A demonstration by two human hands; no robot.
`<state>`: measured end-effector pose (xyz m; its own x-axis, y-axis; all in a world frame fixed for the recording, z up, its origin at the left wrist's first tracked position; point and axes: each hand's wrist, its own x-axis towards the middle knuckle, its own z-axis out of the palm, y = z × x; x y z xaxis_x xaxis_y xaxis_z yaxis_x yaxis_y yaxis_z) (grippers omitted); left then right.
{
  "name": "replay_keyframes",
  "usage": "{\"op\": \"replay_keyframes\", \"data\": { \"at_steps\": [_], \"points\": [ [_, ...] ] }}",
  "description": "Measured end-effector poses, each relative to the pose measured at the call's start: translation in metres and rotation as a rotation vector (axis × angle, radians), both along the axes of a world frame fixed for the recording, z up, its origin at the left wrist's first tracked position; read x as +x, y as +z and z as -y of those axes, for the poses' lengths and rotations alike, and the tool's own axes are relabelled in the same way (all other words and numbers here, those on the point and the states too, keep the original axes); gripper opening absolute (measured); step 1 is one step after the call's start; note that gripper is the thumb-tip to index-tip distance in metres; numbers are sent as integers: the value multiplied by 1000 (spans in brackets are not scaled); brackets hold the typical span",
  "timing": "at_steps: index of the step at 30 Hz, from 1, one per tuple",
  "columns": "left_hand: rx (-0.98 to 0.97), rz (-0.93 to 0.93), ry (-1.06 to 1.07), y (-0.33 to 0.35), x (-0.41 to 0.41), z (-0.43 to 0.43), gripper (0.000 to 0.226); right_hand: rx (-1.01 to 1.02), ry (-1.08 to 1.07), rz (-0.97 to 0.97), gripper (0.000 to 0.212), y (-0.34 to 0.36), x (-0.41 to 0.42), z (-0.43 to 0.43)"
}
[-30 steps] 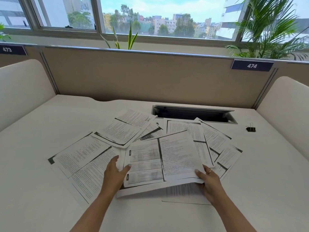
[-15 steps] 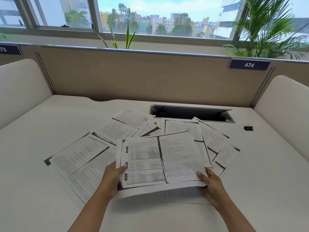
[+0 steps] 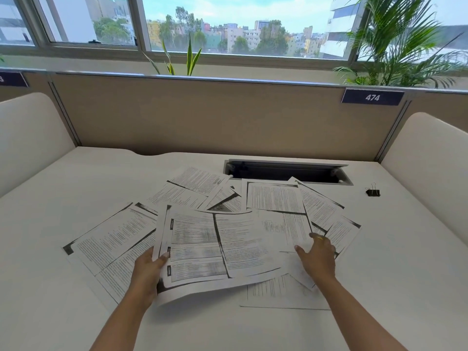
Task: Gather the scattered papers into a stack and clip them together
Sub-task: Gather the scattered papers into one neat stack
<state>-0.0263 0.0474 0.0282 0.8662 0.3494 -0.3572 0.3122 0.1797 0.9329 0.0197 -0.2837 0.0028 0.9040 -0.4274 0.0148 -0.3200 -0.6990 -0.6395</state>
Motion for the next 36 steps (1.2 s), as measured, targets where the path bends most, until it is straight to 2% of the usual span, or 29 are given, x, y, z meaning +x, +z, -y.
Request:
{"op": "replay_keyframes", "data": {
  "at_steps": [2, 6, 14, 21, 24, 30, 36],
  "points": [
    [-4, -7, 3, -1, 1, -1, 33, -95, -22, -161, 73, 0, 2, 0],
    [-13, -10, 2, -4, 0, -1, 34, -161, -65, -275, 81, -1, 3, 0],
    [-31, 6, 4, -6, -2, 1, 30, 50, -137, -312, 96, 9, 10, 4],
    [-16, 3, 12, -5, 0, 0, 31, 301, -201, -207, 76, 11, 10, 0],
    [-14, 22, 17, -4, 0, -1, 30, 377, -275, -111, 58, 5, 12, -1],
    [-19, 20, 28, -5, 1, -5, 30, 299, -309, 39, 26, 11, 15, 3],
    [-20, 11, 17, -6, 0, -6, 31, 172, -300, 251, 22, 44, 14, 7]
  ]
}}
